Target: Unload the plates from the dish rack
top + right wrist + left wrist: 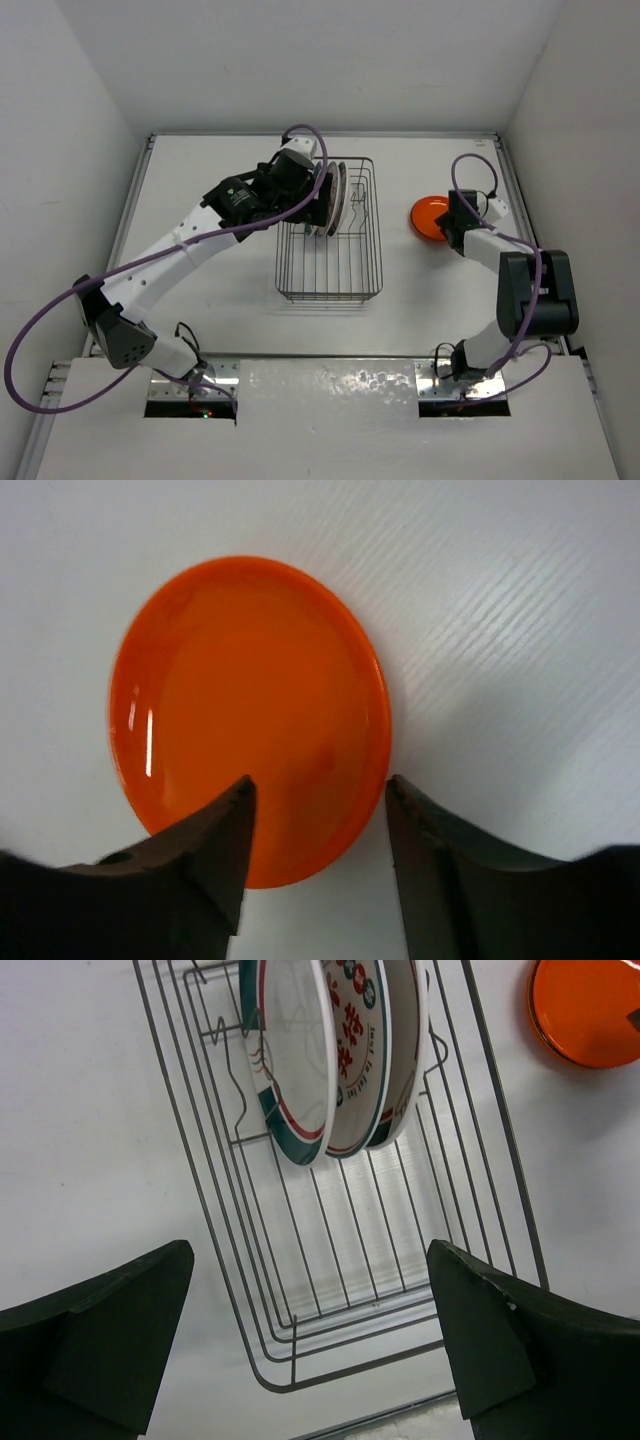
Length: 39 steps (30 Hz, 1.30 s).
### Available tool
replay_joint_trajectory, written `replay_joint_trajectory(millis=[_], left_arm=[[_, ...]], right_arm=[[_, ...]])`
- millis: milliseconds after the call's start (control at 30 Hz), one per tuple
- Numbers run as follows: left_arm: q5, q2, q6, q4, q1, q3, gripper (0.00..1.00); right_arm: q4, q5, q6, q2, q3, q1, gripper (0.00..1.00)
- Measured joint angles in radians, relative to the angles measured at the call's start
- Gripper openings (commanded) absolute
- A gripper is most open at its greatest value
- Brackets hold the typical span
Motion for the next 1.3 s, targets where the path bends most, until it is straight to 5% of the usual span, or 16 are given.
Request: replay_joint_trajectory(millis=[33, 167, 367, 500, 833, 1167, 1300], left_arm=[[-0.006, 0.006, 0.000, -0.006, 0.000, 0.010, 1.00], [-0.035, 0.074, -0.005, -0.027, 0.008, 0.095, 1.00], [-0.058, 0.217, -0.004, -0.044, 0.034, 0.228, 0.98], [-0.018, 0.316, -0.005, -0.043, 0.087, 0.315, 0.80], [0.257, 0.489, -0.023, 0.040, 0.288, 0.379, 0.64], [0.425, 0.505, -0.063, 0.155, 0.294, 0.313, 0.57], [0.443, 0.505, -0.082, 0.163, 0.294, 0.279, 0.37]], right_arm=[[-0.018, -0.018, -0.004, 0.017, 0.019, 0.000, 0.77], [-0.232, -0.048, -0.022, 0.093, 0.197, 0.000, 0.99], [-0.495, -0.011, -0.041, 0.045, 0.328, 0.001, 0.99], [-0.585, -0.040, -0.085, -0.071, 0.328, 0.017, 0.99], [-0.594, -0.272, -0.233, -0.212, 0.305, 0.148, 0.99], [-0.640, -0.326, -0.285, -0.259, 0.247, 0.165, 0.99], [-0.644, -0.329, -0.294, -0.270, 0.243, 0.165, 0.99]])
